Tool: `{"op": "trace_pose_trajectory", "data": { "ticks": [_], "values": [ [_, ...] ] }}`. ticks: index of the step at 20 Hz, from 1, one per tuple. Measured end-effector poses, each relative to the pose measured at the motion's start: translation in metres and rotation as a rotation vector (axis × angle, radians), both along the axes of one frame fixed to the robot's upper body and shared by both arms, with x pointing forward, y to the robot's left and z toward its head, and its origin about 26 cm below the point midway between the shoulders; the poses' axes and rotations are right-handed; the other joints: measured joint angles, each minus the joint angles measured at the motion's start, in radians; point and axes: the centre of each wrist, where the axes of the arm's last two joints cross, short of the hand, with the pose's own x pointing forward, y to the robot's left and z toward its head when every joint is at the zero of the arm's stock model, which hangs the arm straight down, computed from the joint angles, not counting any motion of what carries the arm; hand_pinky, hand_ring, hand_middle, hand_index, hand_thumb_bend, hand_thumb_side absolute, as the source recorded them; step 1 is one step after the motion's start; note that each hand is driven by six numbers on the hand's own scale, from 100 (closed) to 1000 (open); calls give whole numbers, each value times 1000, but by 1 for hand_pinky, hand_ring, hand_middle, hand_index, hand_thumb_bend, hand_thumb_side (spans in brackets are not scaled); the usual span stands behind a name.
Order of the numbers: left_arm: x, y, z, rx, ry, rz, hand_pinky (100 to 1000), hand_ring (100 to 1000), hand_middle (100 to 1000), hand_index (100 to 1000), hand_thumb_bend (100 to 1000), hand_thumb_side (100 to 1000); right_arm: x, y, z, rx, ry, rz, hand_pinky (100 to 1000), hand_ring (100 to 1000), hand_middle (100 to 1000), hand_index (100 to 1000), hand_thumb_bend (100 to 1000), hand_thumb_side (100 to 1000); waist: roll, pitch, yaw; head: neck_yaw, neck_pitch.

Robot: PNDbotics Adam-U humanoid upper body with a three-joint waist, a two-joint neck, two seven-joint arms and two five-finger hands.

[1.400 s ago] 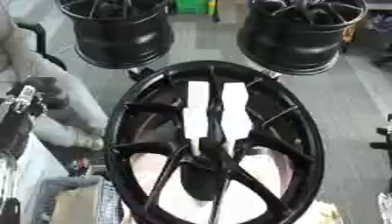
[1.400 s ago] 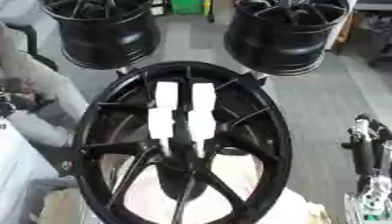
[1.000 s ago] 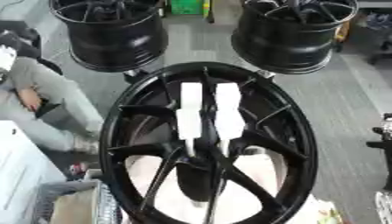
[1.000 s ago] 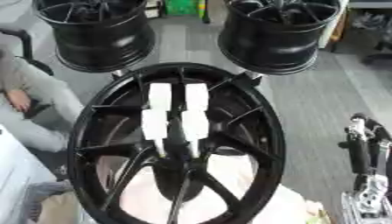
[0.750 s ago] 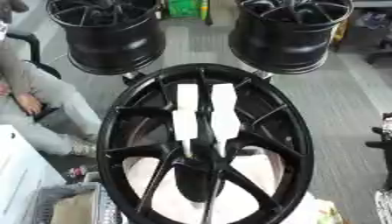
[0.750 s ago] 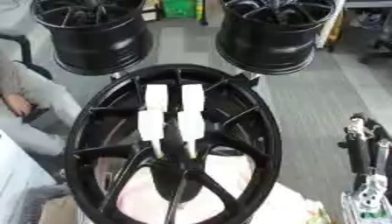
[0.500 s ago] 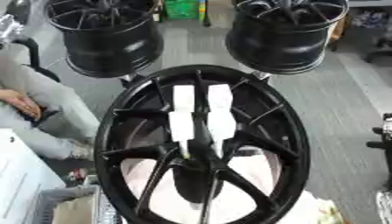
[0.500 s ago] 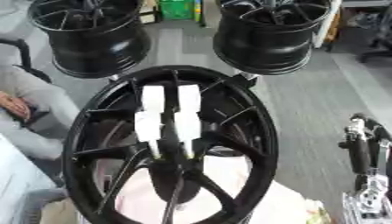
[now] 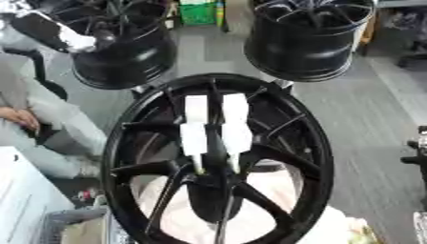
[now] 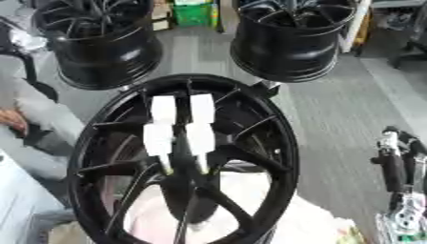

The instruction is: Pull the pin out of the wheel hub.

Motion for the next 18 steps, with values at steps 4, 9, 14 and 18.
{"op": "trace_pose_trajectory", "data": {
  "ticks": [4,9,14,18],
  "values": [
    [3,-36,-6,51,-7,-60,737,675,701,836,472,536,-1,-1,-1,-4,4,-1,484,688,755,732,100,728,4,-3,-1,-1,0],
    [-2,-61,-13,104,-20,-119,734,671,697,831,478,477,-2,-2,-1,-6,6,-1,484,688,755,732,100,728,6,-5,-2,1,0],
    [-5,-72,-20,157,-28,-135,732,670,697,829,508,455,-2,-2,-1,-7,6,0,484,688,755,732,100,727,7,-5,-6,2,0],
    [-5,-76,-24,197,-44,-130,729,670,700,831,529,473,-2,-1,-1,-7,7,2,484,688,755,731,100,727,7,-5,-6,3,0]
  ]
}}
